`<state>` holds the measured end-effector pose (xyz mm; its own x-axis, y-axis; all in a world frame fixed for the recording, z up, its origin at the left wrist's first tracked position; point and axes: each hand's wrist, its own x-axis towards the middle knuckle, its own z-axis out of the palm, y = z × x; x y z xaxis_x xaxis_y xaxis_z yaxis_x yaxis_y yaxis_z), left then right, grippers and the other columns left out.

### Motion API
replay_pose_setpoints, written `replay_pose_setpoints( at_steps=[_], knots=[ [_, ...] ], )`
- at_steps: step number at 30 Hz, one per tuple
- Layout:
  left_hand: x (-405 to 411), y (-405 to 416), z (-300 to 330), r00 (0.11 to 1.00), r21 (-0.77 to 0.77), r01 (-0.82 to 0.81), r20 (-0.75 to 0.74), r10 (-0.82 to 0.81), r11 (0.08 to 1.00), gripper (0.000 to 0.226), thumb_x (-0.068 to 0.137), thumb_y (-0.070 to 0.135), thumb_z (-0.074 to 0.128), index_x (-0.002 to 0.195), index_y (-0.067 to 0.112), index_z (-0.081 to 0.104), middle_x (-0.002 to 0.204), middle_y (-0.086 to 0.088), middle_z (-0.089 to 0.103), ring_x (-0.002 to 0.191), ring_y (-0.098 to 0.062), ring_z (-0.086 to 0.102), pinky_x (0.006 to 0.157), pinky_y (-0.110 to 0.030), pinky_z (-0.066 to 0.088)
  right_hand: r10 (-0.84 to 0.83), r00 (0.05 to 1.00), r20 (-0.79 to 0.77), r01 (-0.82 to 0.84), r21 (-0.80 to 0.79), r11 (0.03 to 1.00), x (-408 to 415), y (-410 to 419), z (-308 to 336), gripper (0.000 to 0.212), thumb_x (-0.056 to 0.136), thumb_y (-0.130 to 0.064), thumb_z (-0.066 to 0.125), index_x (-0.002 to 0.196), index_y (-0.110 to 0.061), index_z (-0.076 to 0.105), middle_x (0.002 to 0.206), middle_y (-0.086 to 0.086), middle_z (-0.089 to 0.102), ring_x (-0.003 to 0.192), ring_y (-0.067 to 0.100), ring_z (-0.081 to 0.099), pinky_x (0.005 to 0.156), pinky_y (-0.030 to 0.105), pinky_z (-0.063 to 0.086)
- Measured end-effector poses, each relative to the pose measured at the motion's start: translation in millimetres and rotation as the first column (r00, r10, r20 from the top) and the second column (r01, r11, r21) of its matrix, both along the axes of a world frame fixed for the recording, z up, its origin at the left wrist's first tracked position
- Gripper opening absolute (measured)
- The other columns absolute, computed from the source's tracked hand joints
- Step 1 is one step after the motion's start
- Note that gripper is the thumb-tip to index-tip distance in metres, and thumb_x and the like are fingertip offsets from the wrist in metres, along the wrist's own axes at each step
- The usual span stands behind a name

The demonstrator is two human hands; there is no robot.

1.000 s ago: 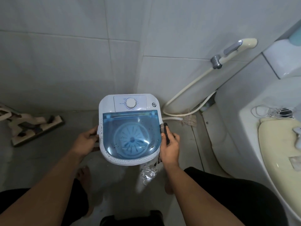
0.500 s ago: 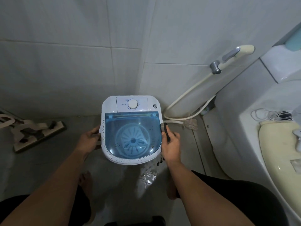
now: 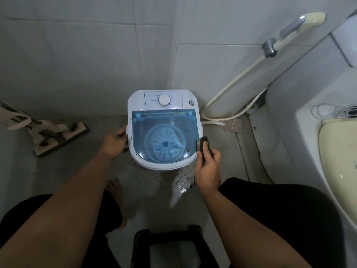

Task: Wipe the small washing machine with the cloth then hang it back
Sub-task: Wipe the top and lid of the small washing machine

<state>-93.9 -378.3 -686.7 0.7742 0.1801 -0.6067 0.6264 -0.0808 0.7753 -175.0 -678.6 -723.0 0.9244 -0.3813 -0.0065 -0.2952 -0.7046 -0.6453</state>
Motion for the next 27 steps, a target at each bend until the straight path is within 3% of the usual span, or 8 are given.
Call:
replay_pose_setpoints(
  at_steps=[3,6,8,11,13,15,20,27],
  knots=[
    [-0.8,0.9,-1.9,1.0,0.035,0.019,-0.011,-0.019,0.999,0.043,0.103,0.01,0.045,0.142,0.025,0.054,0.127,-0.011,0.068,0.101,-0.023,0.067,0.091,-0.034,0.054,0.088,0.994,-0.063,-0.098,-0.187,0.977,-20.3,-1.8,-0.1,0.048,0.097,-0.069,0.033,0.145,-0.067,0.03,0.126,-0.014,0.047,0.09,0.023,0.065,0.078,0.043,0.057],
    [-0.7,0.6,-2.3,1.0,0.051,0.02,-0.012,-0.019,0.999,0.043,0.103,0.009,0.045,0.143,0.023,0.054,0.128,-0.012,0.067,0.1,-0.022,0.067,0.093,-0.034,0.053,0.16,0.987,0.017,-0.155,-0.153,0.976,-33.4,6.8,18.8,0.046,0.096,-0.039,0.064,0.142,-0.041,0.058,0.123,0.002,0.059,0.093,0.025,0.065,0.084,0.029,0.048],
    [-1.4,-1.7,-0.7,1.0,0.061,0.019,-0.004,-0.019,0.998,0.043,0.104,0.007,0.044,0.144,0.021,0.053,0.127,-0.013,0.066,0.099,-0.021,0.066,0.086,-0.028,0.055,0.236,0.971,0.049,-0.223,-0.187,0.957,-40.1,13.8,23.9,0.047,0.091,-0.023,0.075,0.137,-0.026,0.066,0.12,0.011,0.063,0.095,0.028,0.065,0.084,0.026,0.042],
    [-3.3,-4.2,1.6,0.999,0.069,0.031,0.02,-0.032,0.997,0.044,0.104,0.003,0.042,0.144,0.017,0.051,0.12,-0.01,0.064,0.084,-0.013,0.065,0.06,-0.009,0.054,0.405,0.914,0.022,-0.398,-0.146,0.906,-49.7,23.6,16.9,0.045,0.098,-0.028,0.062,0.143,-0.025,0.059,0.129,0.014,0.056,0.11,0.031,0.061,0.091,0.041,0.054],
    [-2.7,-2.5,1.9,0.998,0.081,0.047,0.026,-0.049,0.996,0.044,0.104,0.003,0.042,0.144,0.017,0.051,0.117,-0.009,0.064,0.08,-0.006,0.062,0.054,-0.007,0.052,0.531,0.847,-0.007,-0.522,-0.197,0.83,-54.2,33.0,9.0,0.044,0.099,-0.03,0.057,0.143,-0.024,0.058,0.131,0.015,0.054,0.112,0.034,0.059,0.087,0.046,0.056],
    [-1.0,0.3,0.9,0.999,0.084,0.043,0.013,-0.045,0.996,0.044,0.104,0.005,0.043,0.144,0.02,0.051,0.111,-0.008,0.066,0.08,-0.007,0.063,0.06,-0.011,0.053,0.616,0.786,-0.046,-0.607,-0.246,0.756,-56.2,48.8,9.3,0.044,0.098,-0.03,0.06,0.141,-0.024,0.057,0.13,0.014,0.054,0.109,0.033,0.058,0.081,0.045,0.056],
    [0.9,5.6,-2.2,0.999,0.036,0.048,-0.027,-0.047,0.998,0.045,0.103,0.007,0.045,0.145,0.022,0.051,0.107,-0.013,0.068,0.098,-0.026,0.064,0.099,-0.046,0.053,0.666,0.733,-0.137,-0.677,-0.251,0.692,-51.9,107.7,18.5,0.051,0.09,-0.02,0.062,0.14,-0.027,0.054,0.127,0.01,0.052,0.102,0.031,0.055,0.073,0.043,0.056],
    [1.9,15.0,-4.2,0.998,-0.032,0.059,-0.034,-0.06,0.998,0.044,0.103,0.007,0.047,0.143,0.022,0.053,0.1,-0.015,0.068,0.077,-0.02,0.065,0.075,-0.028,0.055,0.664,0.747,-0.03,-0.664,-0.076,0.744,-21.4,134.1,40.5,0.04,0.097,-0.032,0.055,0.136,-0.025,0.061,0.124,0.01,0.053,0.108,0.03,0.058,0.083,0.042,0.057]
  ],
)
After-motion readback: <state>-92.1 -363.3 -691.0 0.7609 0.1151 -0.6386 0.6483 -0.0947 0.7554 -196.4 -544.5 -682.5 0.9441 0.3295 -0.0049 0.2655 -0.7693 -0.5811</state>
